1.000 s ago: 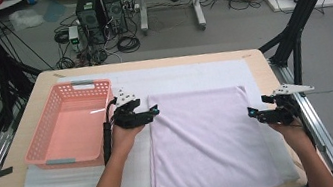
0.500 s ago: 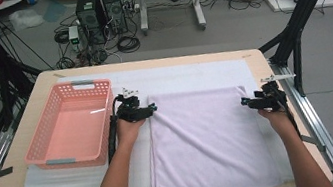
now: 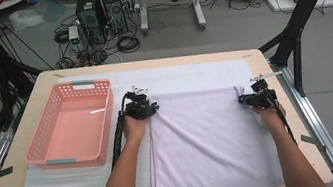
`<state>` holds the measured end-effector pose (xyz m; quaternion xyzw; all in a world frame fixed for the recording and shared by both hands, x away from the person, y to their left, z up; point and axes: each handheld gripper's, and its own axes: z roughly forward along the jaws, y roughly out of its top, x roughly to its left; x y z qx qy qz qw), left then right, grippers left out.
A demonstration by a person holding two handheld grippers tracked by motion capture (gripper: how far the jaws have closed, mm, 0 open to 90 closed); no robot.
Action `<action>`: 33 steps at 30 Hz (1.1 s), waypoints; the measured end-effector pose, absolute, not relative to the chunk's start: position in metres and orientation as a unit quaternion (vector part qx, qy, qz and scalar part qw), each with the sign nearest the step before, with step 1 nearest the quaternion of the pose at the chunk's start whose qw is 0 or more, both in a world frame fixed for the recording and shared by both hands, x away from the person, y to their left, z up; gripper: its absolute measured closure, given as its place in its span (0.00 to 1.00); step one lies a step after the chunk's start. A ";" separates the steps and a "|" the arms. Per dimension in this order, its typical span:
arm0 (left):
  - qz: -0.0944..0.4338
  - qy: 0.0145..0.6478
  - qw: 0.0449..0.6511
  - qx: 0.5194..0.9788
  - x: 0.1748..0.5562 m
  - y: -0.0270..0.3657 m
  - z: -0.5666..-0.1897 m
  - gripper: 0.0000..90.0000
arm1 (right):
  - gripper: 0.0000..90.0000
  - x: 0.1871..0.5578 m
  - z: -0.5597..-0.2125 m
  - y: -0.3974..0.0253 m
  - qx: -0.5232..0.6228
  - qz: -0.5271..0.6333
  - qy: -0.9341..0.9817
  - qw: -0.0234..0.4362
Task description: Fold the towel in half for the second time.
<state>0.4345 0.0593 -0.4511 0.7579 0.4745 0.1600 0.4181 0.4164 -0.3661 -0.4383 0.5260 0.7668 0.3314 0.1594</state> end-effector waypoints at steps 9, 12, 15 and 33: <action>0.165 0.476 0.525 0.686 0.431 0.082 -0.427 0.95 | 0.96 0.406 -0.419 -0.380 0.528 0.415 0.705 0.228; 0.165 0.467 0.529 0.689 0.429 0.085 -0.425 0.95 | 0.96 0.405 -0.414 -0.379 0.517 0.436 0.695 0.245; 0.153 0.463 0.537 0.688 0.426 0.087 -0.425 0.95 | 0.95 0.404 -0.415 -0.378 0.517 0.430 0.700 0.239; 0.113 0.452 0.528 0.710 0.368 0.091 -0.420 0.94 | 0.94 0.350 -0.401 -0.389 0.480 0.450 0.725 0.203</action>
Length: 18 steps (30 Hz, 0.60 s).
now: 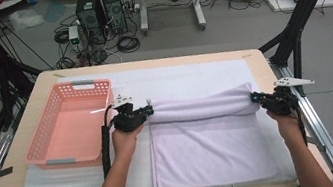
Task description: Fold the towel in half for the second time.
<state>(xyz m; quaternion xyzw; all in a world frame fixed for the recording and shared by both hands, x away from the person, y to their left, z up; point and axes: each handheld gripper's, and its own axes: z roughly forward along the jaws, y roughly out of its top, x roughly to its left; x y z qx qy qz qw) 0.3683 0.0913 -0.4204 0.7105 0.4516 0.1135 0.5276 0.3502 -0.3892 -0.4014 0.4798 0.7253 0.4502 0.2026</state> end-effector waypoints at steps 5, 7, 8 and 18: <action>0.105 0.447 0.526 0.716 0.351 0.093 -0.424 0.94 | 0.94 0.331 -0.405 -0.390 0.470 0.448 0.734 0.199; 0.111 0.436 0.524 0.723 0.341 0.092 -0.427 0.94 | 0.94 0.325 -0.407 -0.391 0.466 0.449 0.736 0.199; 0.111 0.435 0.522 0.725 0.338 0.092 -0.429 0.94 | 0.94 0.321 -0.410 -0.392 0.468 0.449 0.735 0.198; 0.100 0.433 0.515 0.733 0.316 0.095 -0.444 0.94 | 0.94 0.297 -0.424 -0.393 0.466 0.440 0.744 0.189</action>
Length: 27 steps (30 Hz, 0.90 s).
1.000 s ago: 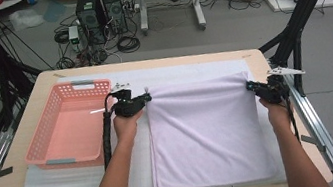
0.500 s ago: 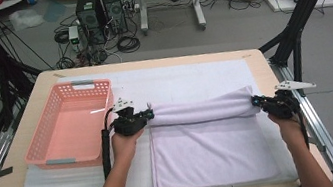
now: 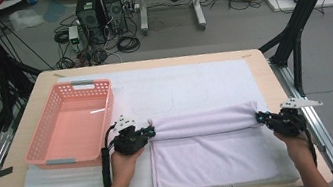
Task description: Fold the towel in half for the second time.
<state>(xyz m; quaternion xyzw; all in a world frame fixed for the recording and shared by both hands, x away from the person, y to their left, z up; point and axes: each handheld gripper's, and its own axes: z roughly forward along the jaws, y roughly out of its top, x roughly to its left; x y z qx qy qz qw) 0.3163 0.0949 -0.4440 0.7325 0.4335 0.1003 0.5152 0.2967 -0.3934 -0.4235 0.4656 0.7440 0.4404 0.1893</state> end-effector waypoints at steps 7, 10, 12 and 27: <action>0.102 0.432 0.524 0.727 0.308 0.098 -0.447 0.79 | 0.91 0.284 -0.431 -0.393 0.465 0.423 0.758 0.173; 0.127 0.436 0.529 0.717 0.314 0.101 -0.439 0.54 | 0.67 0.286 -0.427 -0.395 0.482 0.428 0.746 0.170; 0.140 0.435 0.534 0.712 0.321 0.102 -0.434 0.48 | 0.60 0.289 -0.421 -0.396 0.487 0.429 0.740 0.176; 0.067 0.463 0.498 0.730 0.348 0.090 -0.444 0.87 | 0.88 0.347 -0.417 -0.383 0.499 0.396 0.760 0.128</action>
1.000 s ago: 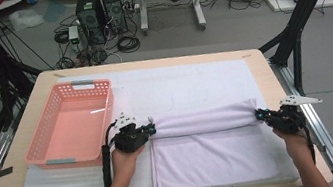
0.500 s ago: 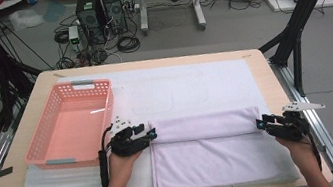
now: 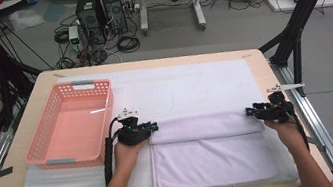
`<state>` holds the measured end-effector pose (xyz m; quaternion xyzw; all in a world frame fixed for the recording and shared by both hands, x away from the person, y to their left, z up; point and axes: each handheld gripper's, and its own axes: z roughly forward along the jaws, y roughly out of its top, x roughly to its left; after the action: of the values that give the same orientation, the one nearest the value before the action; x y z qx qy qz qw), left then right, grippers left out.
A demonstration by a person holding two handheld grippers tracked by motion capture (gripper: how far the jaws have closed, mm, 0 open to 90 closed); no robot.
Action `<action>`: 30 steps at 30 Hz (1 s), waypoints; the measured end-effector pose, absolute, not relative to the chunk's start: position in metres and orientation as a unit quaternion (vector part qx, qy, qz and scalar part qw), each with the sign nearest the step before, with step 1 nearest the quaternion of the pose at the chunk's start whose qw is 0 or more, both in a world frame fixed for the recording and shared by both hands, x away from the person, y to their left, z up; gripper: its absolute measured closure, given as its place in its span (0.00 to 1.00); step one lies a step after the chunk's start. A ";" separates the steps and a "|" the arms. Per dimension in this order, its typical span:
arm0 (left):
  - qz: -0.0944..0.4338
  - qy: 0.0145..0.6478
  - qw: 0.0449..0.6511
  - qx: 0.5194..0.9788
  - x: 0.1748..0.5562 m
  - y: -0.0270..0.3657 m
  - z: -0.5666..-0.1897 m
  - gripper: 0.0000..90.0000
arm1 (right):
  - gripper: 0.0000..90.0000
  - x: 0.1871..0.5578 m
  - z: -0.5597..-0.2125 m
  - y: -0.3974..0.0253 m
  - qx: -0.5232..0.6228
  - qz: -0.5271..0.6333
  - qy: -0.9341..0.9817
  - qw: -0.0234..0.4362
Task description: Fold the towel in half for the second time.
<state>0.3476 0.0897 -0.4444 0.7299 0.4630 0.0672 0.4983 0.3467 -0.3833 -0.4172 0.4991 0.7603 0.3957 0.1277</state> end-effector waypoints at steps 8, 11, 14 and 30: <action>0.078 0.419 0.549 0.719 0.317 0.098 -0.432 0.87 | 0.91 0.305 -0.410 -0.392 0.451 0.450 0.751 0.173; 0.075 0.411 0.552 0.721 0.302 0.102 -0.438 0.87 | 0.91 0.285 -0.412 -0.391 0.438 0.451 0.755 0.187; 0.079 0.399 0.560 0.722 0.288 0.103 -0.438 0.87 | 0.91 0.265 -0.414 -0.390 0.431 0.458 0.753 0.195; 0.107 0.368 0.566 0.730 0.240 0.109 -0.440 0.87 | 0.90 0.219 -0.420 -0.395 0.431 0.473 0.743 0.198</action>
<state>0.2401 0.1095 -0.4403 0.7299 0.3683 0.1073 0.5657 0.2188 -0.3954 -0.4198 0.4310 0.7426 0.4726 0.1985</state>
